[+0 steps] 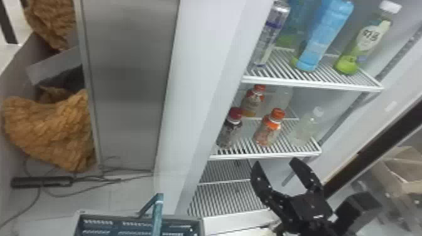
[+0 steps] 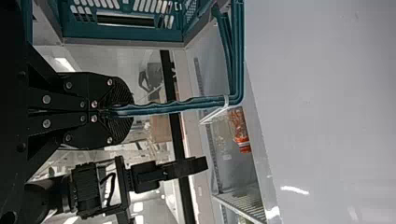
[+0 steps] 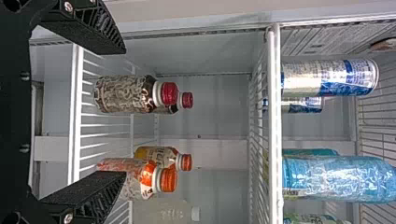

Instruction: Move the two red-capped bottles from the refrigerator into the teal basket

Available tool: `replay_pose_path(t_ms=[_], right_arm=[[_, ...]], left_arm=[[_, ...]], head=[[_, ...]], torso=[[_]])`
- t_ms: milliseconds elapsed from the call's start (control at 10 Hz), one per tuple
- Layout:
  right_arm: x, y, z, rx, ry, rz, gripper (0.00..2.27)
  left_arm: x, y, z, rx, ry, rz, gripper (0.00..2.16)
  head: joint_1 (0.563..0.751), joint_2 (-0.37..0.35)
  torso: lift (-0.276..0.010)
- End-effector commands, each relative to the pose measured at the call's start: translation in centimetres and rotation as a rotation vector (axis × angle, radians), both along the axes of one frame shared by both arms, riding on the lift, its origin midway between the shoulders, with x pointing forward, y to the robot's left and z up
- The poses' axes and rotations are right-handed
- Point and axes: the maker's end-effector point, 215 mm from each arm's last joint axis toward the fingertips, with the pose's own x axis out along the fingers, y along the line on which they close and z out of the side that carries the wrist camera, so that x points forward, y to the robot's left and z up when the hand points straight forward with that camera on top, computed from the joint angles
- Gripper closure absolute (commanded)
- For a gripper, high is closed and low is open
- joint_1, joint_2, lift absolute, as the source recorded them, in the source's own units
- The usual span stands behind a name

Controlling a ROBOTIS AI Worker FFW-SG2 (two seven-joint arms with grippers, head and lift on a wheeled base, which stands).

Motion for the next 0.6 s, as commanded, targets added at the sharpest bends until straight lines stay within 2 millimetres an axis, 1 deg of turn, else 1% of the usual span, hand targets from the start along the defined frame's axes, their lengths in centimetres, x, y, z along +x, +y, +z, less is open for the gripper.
replay_pose_path(t_ms=[0, 500], right_arm=[[-0.02, 0.00, -0.12, 0.002, 0.002, 0.001, 0.08], [0.03, -0.05, -0.19, 0.006, 0.001, 0.000, 0.08]], left_arm=[[0.05, 0.03, 0.00, 0.000, 0.000, 0.002, 1.17], [0.00, 0.10, -0.04, 0.000, 0.002, 0.003, 1.17]], head=[[0.695, -0.350], [0.695, -0.350]], torso=[[-0.224], [-0.224]])
